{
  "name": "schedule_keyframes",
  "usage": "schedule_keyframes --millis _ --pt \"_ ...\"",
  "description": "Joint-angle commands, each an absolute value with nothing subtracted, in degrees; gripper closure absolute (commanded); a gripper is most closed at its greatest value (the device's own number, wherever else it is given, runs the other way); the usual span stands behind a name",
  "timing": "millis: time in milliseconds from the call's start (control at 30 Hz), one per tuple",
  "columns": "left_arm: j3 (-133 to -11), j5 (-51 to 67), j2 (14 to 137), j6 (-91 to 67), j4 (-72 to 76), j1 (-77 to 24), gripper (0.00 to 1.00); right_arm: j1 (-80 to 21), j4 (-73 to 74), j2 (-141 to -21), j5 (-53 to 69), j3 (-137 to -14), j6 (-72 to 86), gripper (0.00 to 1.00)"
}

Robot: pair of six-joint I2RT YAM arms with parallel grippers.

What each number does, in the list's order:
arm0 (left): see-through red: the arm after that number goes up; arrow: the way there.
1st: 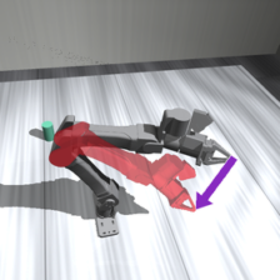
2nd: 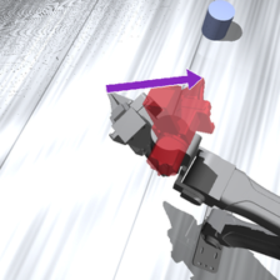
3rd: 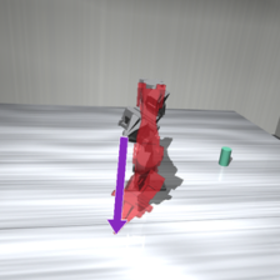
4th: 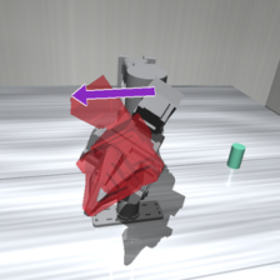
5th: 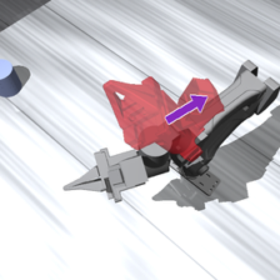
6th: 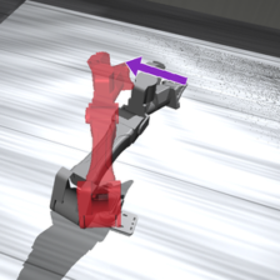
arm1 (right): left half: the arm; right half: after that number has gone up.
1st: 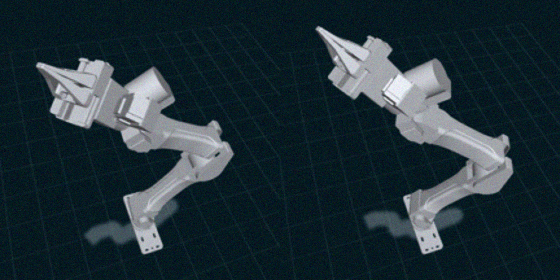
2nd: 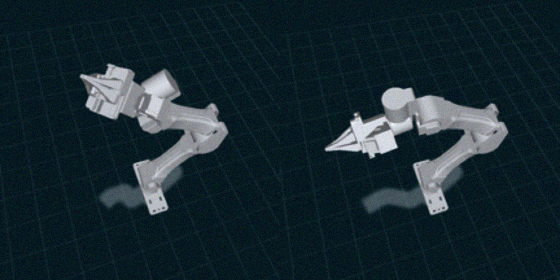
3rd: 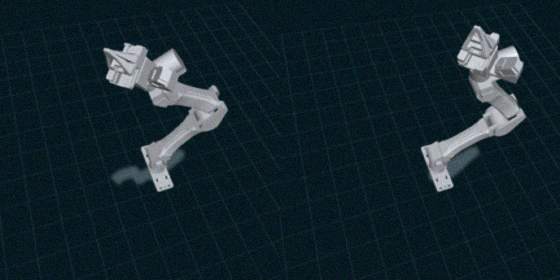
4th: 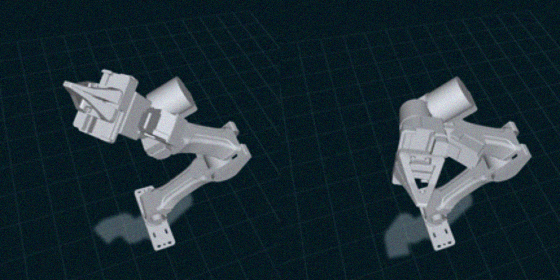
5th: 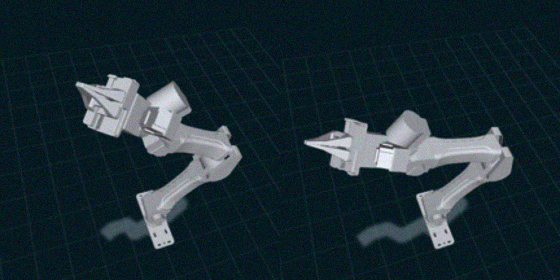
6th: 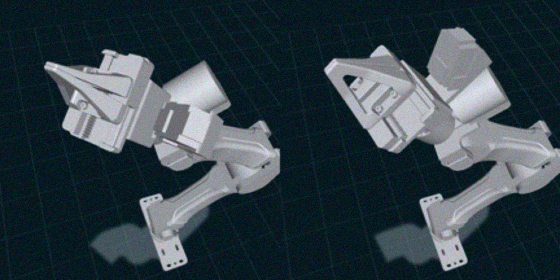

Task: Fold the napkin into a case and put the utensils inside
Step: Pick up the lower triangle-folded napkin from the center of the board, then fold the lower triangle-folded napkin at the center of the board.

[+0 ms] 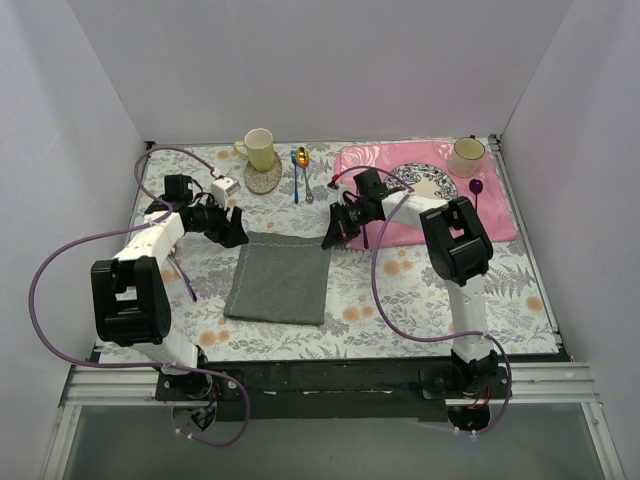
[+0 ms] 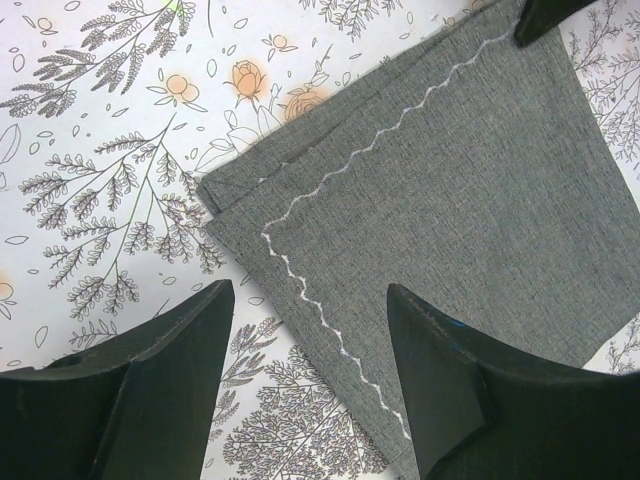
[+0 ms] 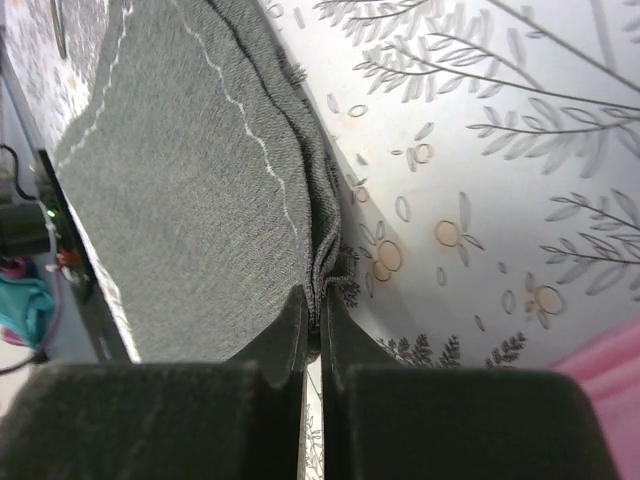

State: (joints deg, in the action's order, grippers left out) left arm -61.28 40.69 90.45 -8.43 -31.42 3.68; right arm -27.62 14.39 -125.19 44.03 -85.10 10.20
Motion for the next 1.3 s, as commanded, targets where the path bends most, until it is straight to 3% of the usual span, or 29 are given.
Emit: schedule_keyframes --millis 0,400,1267 --pt "-60.65 40.34 88.33 -9.49 -29.71 4.39 0.37 -30.06 10.38 -119.1 43.51 -82.54 0.2 0.99" --pt "-60.29 42.1 87.63 -14.68 -29.0 10.02 0.35 -37.87 1.33 -107.76 32.7 -72.35 -20.02 0.99" --pt "-59.5 42.71 85.17 -13.98 -31.29 13.71 0.35 -56.86 -15.64 -87.63 26.1 -43.34 -71.86 0.99"
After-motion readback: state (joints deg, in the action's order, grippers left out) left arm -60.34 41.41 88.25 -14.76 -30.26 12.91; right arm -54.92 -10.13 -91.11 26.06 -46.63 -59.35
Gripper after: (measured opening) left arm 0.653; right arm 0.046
